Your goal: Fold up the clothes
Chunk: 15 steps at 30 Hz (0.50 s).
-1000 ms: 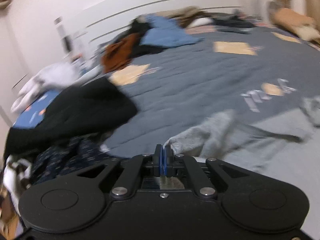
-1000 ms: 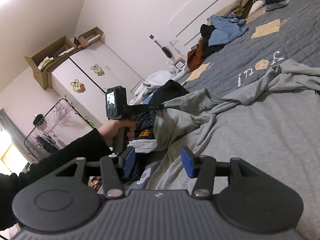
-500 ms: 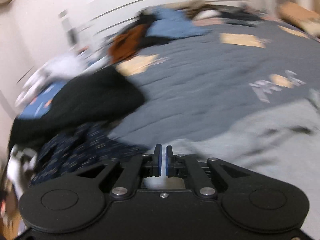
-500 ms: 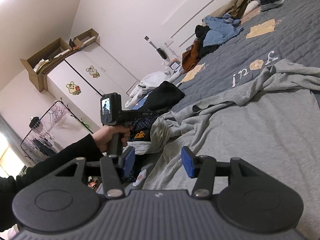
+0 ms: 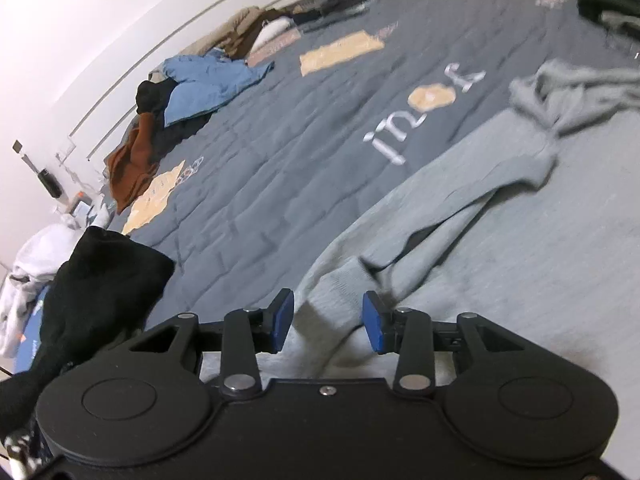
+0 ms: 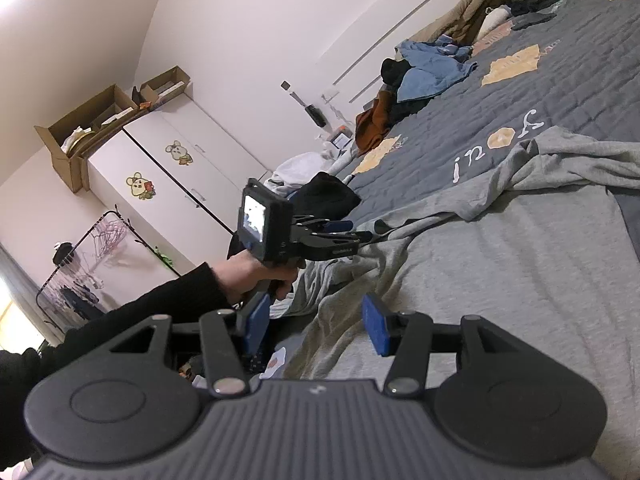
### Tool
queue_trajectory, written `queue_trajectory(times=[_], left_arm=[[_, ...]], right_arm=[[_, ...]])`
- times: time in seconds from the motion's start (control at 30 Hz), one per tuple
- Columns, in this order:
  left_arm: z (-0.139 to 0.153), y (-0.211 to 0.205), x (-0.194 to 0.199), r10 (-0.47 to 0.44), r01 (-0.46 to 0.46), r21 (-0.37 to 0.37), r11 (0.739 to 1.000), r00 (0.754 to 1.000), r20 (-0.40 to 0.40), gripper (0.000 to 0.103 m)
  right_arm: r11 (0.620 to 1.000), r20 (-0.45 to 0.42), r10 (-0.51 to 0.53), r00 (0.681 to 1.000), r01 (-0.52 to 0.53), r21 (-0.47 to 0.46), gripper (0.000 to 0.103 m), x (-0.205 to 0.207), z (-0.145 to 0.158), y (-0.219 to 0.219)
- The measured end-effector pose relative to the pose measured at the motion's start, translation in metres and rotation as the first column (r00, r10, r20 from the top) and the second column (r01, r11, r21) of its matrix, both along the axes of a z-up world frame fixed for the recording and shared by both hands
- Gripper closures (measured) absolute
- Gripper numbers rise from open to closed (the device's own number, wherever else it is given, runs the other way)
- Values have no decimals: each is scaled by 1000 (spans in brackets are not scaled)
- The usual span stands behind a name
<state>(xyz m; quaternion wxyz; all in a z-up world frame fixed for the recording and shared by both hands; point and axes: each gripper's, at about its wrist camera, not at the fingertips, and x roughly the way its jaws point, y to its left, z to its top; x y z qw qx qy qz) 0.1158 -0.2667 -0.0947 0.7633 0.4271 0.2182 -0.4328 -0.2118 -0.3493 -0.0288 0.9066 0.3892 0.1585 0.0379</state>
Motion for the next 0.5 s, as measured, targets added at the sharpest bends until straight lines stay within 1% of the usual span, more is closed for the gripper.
queue_trajectory(times=[0.07, 0.1, 0.17, 0.2, 0.27, 0.33, 0.4, 0.5], left_arm=[[-4, -2, 6, -21, 22, 29, 999, 1000, -5, 65], [-6, -3, 8, -32, 33, 41, 999, 999, -20, 66], [-9, -5, 14, -51, 53, 57, 997, 998, -48, 90], [-8, -5, 18, -48, 52, 58, 997, 997, -62, 98], [-4, -7, 28, -30, 32, 30, 999, 996, -79, 101], [2, -9, 39, -8, 7, -9, 1000, 996, -86, 101], [11, -11, 52, 32, -37, -65, 997, 996, -82, 101], [23, -16, 68, 124, -130, -171, 977, 991, -45, 102]], right_arm=[[1000, -5, -3, 1000, 3, 2, 52, 1, -1, -1], [1000, -7, -5, 1000, 5, 2, 52, 1, -2, -1], [1000, -12, -7, 1000, 7, 1, 52, 2, -3, -3], [1000, -15, -9, 1000, 9, 1, 52, 2, -3, -3], [1000, -21, -11, 1000, 11, 4, 52, 3, -5, -4], [1000, -27, -14, 1000, 14, 7, 52, 4, -7, -5], [1000, -31, -15, 999, 15, 6, 52, 5, -8, -6], [1000, -44, -15, 999, 15, 3, 52, 6, -11, -8]])
